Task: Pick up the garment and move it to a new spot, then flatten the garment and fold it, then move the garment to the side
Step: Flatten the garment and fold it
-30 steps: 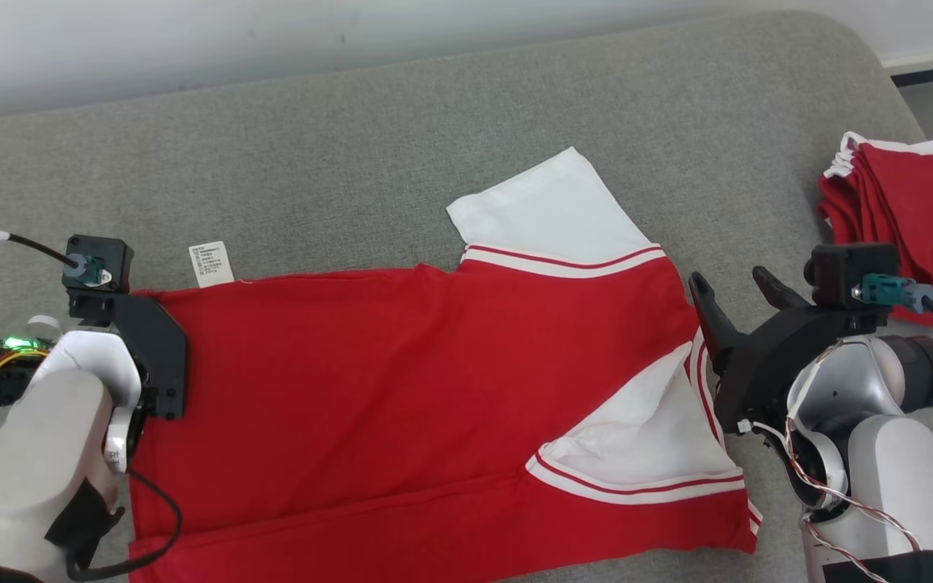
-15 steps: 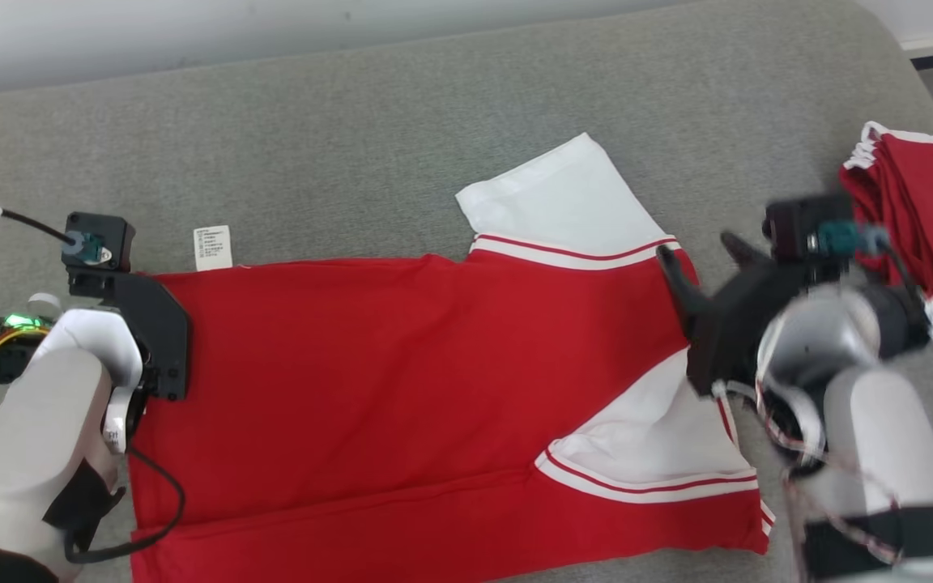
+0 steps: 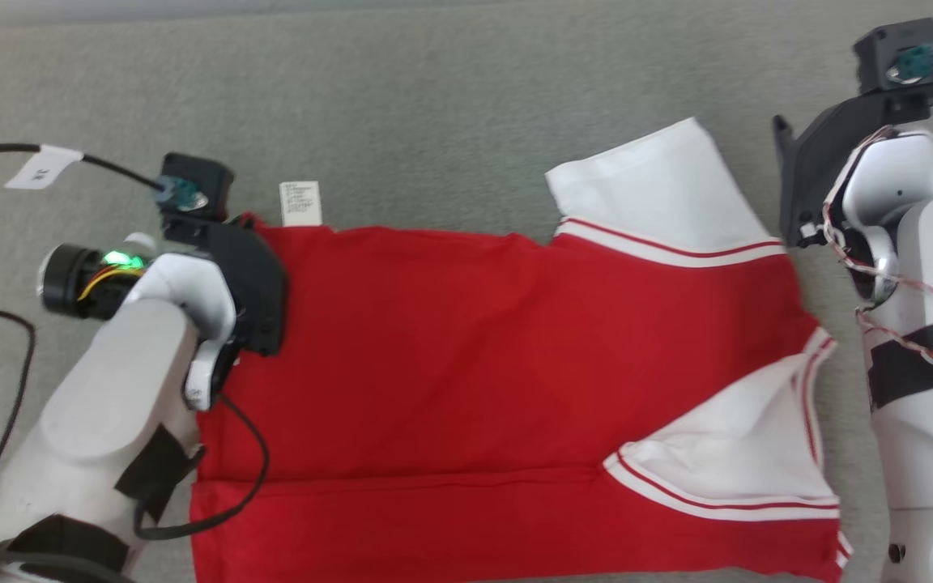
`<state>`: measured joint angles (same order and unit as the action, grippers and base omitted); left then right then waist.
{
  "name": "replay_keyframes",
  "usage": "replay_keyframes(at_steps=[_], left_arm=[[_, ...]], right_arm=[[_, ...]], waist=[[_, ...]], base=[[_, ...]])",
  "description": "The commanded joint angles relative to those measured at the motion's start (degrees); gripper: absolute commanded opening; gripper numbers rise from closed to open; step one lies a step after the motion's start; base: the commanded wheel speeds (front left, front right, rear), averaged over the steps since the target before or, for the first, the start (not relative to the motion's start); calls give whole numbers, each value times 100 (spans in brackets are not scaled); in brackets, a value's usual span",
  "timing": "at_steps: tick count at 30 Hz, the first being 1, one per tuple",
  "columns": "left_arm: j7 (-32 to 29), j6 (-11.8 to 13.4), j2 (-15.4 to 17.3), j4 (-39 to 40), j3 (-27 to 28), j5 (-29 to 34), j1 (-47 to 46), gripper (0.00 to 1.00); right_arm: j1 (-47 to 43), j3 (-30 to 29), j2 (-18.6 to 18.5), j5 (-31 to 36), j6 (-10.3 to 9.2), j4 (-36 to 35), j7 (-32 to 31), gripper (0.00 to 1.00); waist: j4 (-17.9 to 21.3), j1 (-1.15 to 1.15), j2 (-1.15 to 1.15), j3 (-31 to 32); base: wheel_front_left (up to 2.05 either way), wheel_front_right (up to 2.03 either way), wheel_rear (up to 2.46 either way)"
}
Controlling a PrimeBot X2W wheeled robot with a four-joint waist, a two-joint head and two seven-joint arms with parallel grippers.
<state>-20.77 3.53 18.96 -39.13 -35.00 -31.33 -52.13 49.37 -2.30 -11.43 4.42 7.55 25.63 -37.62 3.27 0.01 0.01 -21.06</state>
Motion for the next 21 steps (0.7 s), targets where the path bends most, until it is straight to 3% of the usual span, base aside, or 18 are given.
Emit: replay_keyframes(at_steps=[1, 9, 16, 17, 19, 20, 21], left_arm=[[31, 37, -80, 101, -37, 41, -105, 0], [32, 101, -132, 364, -96, 38, -124, 0], [2, 112, -12, 516, -135, 56, -63, 0], [3, 113, -5, 544, -137, 56, -64, 0], [-2, 117, -3, 572, -143, 54, -65, 0], [-10, 122, 2, 598, -150, 51, -64, 0], [-15, 121, 7, 622, -154, 44, -57, 0]], right_arm=[[114, -161, 42, 130, -15, 252, 165, 100], [657, -422, 162, 494, -15, 1200, 798, 100], [944, -477, 270, 783, -15, 1801, 861, 100], [970, -501, 274, 809, -15, 1880, 804, 89], [984, -525, 256, 859, -15, 1952, 752, 85], [996, -549, 241, 898, -15, 2023, 679, 71], [985, -592, 241, 915, -15, 2105, 570, 70]], waist=[[-354, -1, -1, -329], [-625, -1, -1, -662], [-683, -1, -1, -728], [-689, -1, -1, -733], [-694, -1, -1, -734], [-697, -1, -1, -732], [-696, -1, -1, -726]], base=[[0, 0, 0], [0, 0, 0], [0, 0, 0], [0, 0, 0], [0, 0, 0], [0, 0, 0], [0, 0, 0]])
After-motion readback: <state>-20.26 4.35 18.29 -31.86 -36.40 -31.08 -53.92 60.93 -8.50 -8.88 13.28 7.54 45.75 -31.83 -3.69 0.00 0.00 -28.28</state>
